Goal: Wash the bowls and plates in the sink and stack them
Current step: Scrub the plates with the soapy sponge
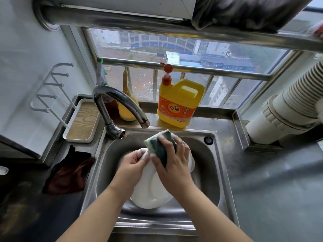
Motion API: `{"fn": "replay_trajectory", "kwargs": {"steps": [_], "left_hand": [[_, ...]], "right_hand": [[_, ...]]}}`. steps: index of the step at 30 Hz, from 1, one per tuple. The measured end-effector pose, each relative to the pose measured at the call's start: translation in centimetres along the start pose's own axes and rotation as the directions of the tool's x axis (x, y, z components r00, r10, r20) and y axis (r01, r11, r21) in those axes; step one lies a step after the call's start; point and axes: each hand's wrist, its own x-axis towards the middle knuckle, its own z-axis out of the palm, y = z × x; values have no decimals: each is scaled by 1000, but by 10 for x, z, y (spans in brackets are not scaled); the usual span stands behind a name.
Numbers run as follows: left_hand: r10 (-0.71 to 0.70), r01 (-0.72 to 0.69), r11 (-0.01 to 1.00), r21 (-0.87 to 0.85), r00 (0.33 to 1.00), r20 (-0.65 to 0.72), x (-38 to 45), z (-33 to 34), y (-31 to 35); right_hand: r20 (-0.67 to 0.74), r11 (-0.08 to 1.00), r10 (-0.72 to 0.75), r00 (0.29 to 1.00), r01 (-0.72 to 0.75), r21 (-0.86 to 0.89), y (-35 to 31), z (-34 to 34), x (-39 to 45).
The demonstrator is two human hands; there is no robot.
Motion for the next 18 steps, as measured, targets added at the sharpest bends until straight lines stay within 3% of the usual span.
{"fn": "replay_trajectory", "kwargs": {"steps": [3,6,8,14,16,18], "left_hand": [[-1,0,1000,-16,998,-58,-7,1,-1],[3,-5,1000,-22,993,-114,-10,-3,0],[18,-19,1000,-3,991,-133,-9,-1,0],[57,-59,998,-8,989,-133,-7,7,4],[40,-46,998,-40,990,-134,-9,6,5],[32,-41,998,-51,987,-156,-10,5,6]], "right_hand": [[-55,998,-13,998,9,-69,13,1,7],[-55,970,242,969,-241,10,34,-9,26],[-67,956,291,954,-288,55,36,-10,29],[-18,999,-35,999,35,-7,-11,3,4],[-34,999,-40,999,40,-3,-3,1,11],[-56,993,90,994,-85,76,11,-5,22]]}}
